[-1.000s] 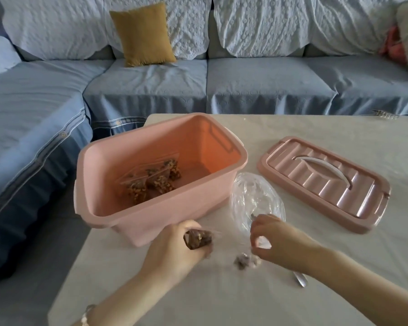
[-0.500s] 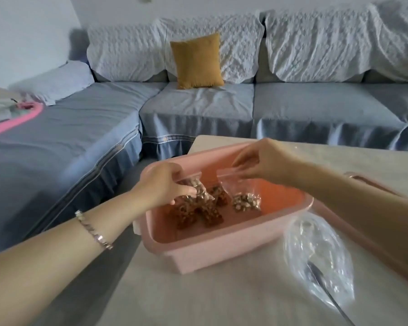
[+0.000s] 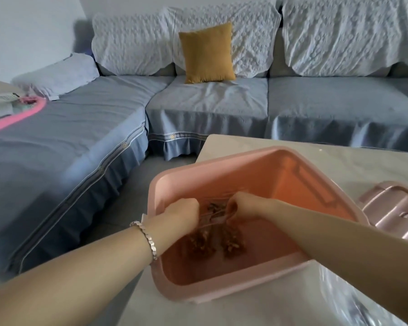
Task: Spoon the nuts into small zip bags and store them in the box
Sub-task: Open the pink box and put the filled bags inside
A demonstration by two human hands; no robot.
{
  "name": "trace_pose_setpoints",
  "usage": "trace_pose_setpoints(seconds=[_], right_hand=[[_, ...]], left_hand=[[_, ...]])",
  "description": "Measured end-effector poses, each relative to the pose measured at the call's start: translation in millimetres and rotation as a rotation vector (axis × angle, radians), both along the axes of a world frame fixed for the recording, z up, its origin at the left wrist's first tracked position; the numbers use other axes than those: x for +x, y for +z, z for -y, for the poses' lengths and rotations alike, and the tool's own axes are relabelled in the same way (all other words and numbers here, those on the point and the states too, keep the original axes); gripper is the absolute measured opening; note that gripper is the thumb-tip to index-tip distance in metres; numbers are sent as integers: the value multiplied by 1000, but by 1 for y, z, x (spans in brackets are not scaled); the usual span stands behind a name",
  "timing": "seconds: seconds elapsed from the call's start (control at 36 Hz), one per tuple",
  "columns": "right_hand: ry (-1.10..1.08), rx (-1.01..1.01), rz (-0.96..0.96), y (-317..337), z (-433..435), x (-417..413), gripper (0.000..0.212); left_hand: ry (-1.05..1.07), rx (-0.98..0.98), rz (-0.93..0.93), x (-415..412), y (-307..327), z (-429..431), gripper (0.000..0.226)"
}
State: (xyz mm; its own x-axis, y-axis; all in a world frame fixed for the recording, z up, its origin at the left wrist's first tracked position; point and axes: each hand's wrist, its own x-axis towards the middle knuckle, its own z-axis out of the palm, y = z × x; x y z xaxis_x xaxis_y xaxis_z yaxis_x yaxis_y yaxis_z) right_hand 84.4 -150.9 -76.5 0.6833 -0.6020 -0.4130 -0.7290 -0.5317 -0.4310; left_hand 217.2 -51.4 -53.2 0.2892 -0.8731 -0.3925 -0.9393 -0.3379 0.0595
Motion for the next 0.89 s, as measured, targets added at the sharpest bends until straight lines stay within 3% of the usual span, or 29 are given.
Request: trace_pose_setpoints(seconds=[0.08,0.17,0.28,0.39,0.53,0.61,0.69,0.78,0.89], right_hand=[[-9,-54,-72,-4,-1,-1,33],[6,-96,-101,-3,-3,-3,16],[-62,-106,34,9,-8,-5,22],[-104,-149,119,32,-14,-22,21],[-160,-238,404,80,-31,-86,18],[-283,-335,503,95,-47,-144,12],[-409,-468,428,93,-65,-210,9],[-549,-518,205,66,-78,-275,15],[-670,-323,-47,2,-79,-348,22]], left_hand=[[1,-44,51,1,-3,2,27],[-35,-70,35,0,-6,3,23],[-48,-118,-8,2,-3,-3,18],[-15,-240,-209,-6,20,-21,25],[-80,-469,-525,-60,60,-49,23],[-157,-569,-583,-100,65,-58,26],[-185,-612,-527,-138,57,-57,34],[-213,-641,-328,-166,40,-51,38],[-299,-696,9,-178,20,-50,32]])
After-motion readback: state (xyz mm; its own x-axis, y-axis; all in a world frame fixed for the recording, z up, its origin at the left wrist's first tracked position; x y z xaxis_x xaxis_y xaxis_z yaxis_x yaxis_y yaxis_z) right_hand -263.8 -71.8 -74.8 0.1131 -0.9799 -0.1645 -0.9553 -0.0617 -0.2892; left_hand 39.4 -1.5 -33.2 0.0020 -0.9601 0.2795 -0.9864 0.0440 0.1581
